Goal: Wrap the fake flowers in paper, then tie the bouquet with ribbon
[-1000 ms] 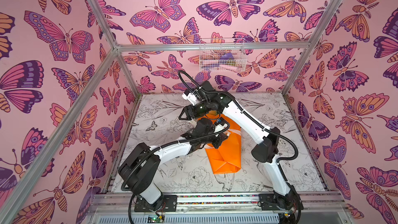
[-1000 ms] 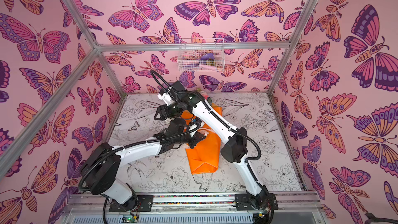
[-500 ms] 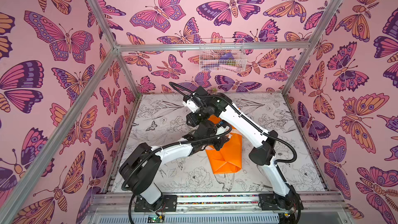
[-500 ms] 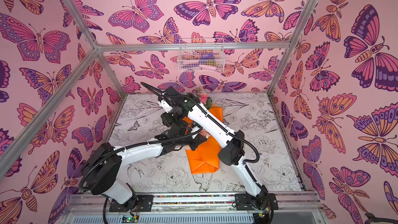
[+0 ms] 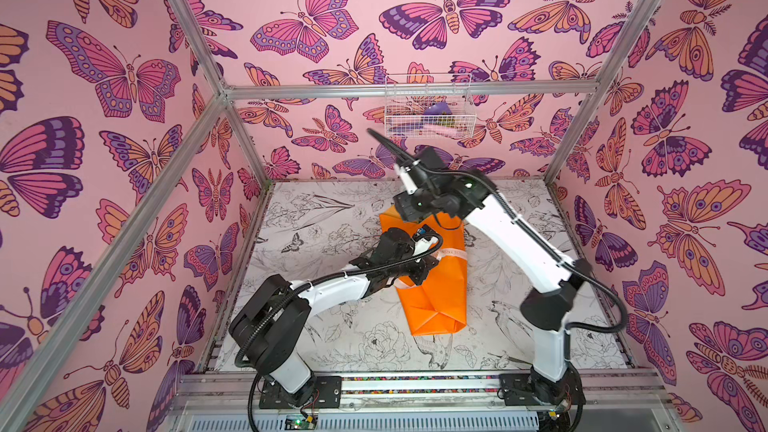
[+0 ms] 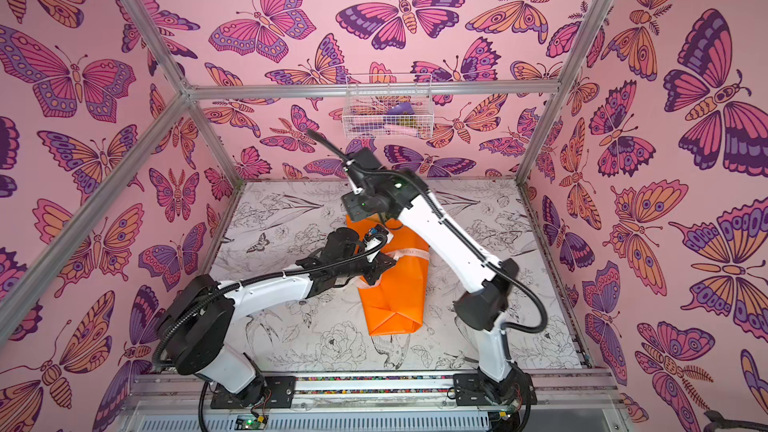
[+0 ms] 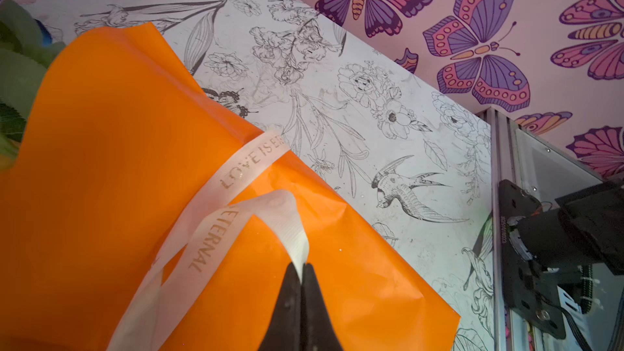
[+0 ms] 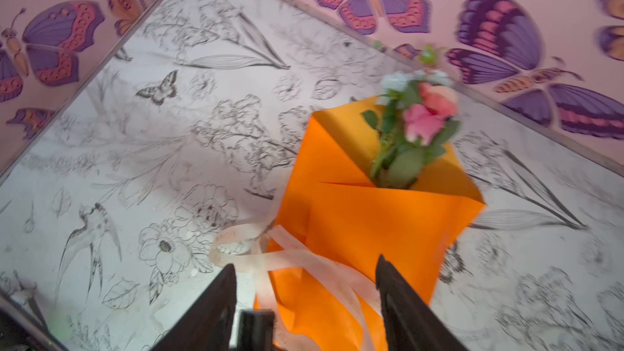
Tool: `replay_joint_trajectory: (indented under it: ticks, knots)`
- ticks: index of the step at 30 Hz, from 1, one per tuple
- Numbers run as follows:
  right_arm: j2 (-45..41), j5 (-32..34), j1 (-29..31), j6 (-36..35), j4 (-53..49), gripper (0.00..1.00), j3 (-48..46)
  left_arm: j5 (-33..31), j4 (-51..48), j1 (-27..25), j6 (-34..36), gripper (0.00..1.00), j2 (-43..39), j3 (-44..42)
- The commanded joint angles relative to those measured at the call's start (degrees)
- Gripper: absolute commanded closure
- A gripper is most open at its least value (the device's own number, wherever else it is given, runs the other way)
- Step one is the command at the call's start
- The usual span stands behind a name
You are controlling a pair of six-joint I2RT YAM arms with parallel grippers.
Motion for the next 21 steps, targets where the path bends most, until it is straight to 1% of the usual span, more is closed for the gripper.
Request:
replay_joint_trajectory:
  ticks: [1,3,5,8,11,14,16,18,20,21]
  knots:
    - [-10.3,5.2,-3.2,4.2,8.8,0.31,-11.0,1.2,2.7,1.3,-2.1,1.0,-0.1,-0.5]
    - [-17.1,5.4,-4.9,5.6,13.9,0.31,-20.0,1.6,3.7,2.3,-3.7,1.0,-0.1,-0.6]
    - [-22.9,5.5,-5.4,5.0,17.8,0.32,-27.4,2.1,4.2,3.5,-5.5,1.0,0.2,-0.3]
    - [-30.5,2.9,-5.2,3.0,23.3,0.35,-38.0,3.3,4.6,6.1,-9.5,1.0,1.1,0.7]
    - [-37.2,2.3,-3.5,1.6,29.1,0.37,-49.2,5.9,4.8,9.0,-13.9,1.0,2.8,2.4]
    - [-42.5,5.4,1.9,-1.7,35.2,0.37,-59.5,8.7,5.1,12.0,-18.3,1.0,5.3,4.2]
    - [-43.7,8.0,6.7,-3.7,38.3,0.39,-64.7,10.4,5.4,13.7,-20.9,1.0,7.1,5.1]
    - [-42.9,11.8,12.2,-5.8,40.0,0.41,-68.0,11.7,5.3,14.8,-22.4,1.0,8.5,5.9]
    - [-40.4,16.0,17.7,-7.6,41.4,0.43,-70.0,11.9,5.3,15.3,-23.0,1.0,9.1,6.1]
    - [-38.8,16.8,19.6,-8.2,42.1,0.44,-70.5,12.0,5.2,15.4,-23.1,1.0,9.3,6.2]
